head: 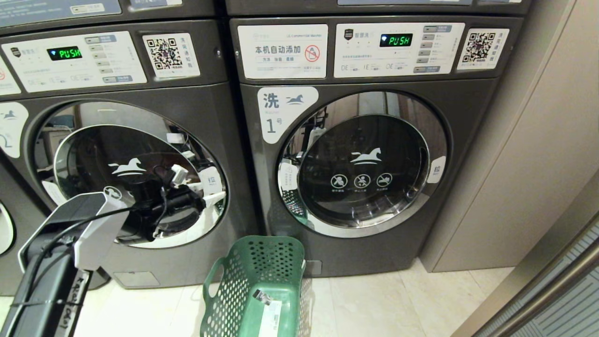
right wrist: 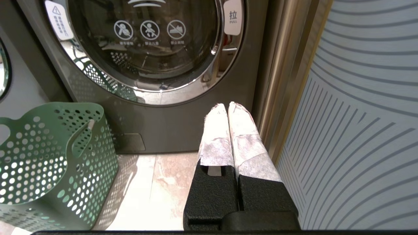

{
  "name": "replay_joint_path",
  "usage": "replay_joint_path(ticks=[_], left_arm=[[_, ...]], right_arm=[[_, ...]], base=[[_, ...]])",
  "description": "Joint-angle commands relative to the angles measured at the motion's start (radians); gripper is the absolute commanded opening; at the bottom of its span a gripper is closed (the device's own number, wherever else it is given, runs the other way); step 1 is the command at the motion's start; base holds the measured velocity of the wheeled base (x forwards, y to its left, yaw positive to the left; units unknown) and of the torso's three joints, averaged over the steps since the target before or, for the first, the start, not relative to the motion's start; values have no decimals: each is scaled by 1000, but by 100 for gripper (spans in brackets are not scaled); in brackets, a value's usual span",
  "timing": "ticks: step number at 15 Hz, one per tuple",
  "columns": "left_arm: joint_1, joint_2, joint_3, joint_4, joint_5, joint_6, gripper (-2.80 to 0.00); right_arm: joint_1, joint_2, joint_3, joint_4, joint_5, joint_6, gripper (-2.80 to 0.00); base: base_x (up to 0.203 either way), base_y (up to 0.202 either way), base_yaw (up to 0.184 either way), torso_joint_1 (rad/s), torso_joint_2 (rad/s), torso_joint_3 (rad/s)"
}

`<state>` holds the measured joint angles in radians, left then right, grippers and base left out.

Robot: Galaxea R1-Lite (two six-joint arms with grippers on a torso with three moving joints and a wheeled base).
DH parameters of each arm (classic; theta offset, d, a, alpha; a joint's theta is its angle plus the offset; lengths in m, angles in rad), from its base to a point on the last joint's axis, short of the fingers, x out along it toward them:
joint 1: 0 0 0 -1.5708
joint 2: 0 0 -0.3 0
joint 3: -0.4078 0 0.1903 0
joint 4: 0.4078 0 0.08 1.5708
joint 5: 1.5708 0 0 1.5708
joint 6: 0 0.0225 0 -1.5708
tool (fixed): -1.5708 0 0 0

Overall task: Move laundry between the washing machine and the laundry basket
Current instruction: Open the lid of the washing machine

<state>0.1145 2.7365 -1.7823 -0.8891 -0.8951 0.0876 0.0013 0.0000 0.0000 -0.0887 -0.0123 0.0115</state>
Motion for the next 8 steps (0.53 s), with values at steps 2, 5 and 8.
replay_joint_path(ticks=[2,5,8], left_arm=[[2,15,6,-4,-12,1,0],[12,11,6,-9,-17,-2,0],[34,10,6,-10,-128,-6,0]], right_arm=[[0,0,32,0,0,1,-280],[0,0,32,0,0,1,-280],[0,0,32,0,0,1,-280]], base=[[0,0,0,0,0,0],[0,0,0,0,0,0],[0,0,0,0,0,0]])
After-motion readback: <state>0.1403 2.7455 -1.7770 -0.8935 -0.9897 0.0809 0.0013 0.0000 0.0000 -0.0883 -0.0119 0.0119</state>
